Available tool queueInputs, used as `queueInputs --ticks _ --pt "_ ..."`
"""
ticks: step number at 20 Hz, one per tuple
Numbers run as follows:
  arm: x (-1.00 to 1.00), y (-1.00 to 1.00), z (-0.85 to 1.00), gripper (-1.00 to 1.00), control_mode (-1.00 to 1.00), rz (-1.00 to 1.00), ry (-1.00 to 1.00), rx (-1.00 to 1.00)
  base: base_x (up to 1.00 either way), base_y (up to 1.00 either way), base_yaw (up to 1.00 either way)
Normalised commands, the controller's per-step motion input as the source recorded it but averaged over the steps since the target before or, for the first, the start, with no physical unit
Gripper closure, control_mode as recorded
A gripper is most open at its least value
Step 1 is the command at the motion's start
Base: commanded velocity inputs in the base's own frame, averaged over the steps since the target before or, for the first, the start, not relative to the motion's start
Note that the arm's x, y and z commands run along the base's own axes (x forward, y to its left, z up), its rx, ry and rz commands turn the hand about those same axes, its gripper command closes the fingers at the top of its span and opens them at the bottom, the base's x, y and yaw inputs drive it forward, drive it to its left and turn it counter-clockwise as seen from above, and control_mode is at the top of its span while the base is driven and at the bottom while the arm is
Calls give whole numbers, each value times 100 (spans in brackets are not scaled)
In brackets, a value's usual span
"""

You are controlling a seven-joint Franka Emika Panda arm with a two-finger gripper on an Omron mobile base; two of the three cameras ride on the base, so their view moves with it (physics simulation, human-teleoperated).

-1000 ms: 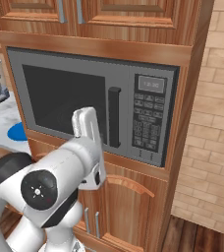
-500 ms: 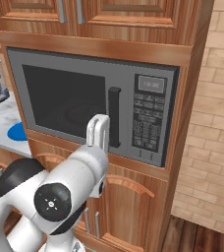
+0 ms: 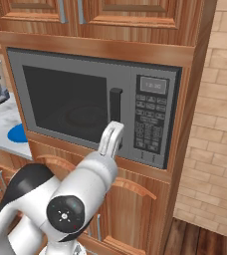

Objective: Pick the marshmallow from the counter and place it in the microwave. Then turn on the microwave.

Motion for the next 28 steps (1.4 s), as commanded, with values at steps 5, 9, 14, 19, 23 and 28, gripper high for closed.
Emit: queueInputs --ticks 5,9,14,19,23,28 --pt "-2 -12 0 100 -100 -2 0 14 0 0 0" --pt "-7 -16 0 100 -100 0 0 7 0 0 0" --pt "-3 -6 -13 100 -100 0 -5 1 0 0 0" --pt "0 -6 -9 100 -100 0 -4 2 0 0 0" --pt "0 -1 -3 100 -100 0 -4 3 0 0 0" --pt "0 0 -5 100 -100 0 -4 3 0 0 0"
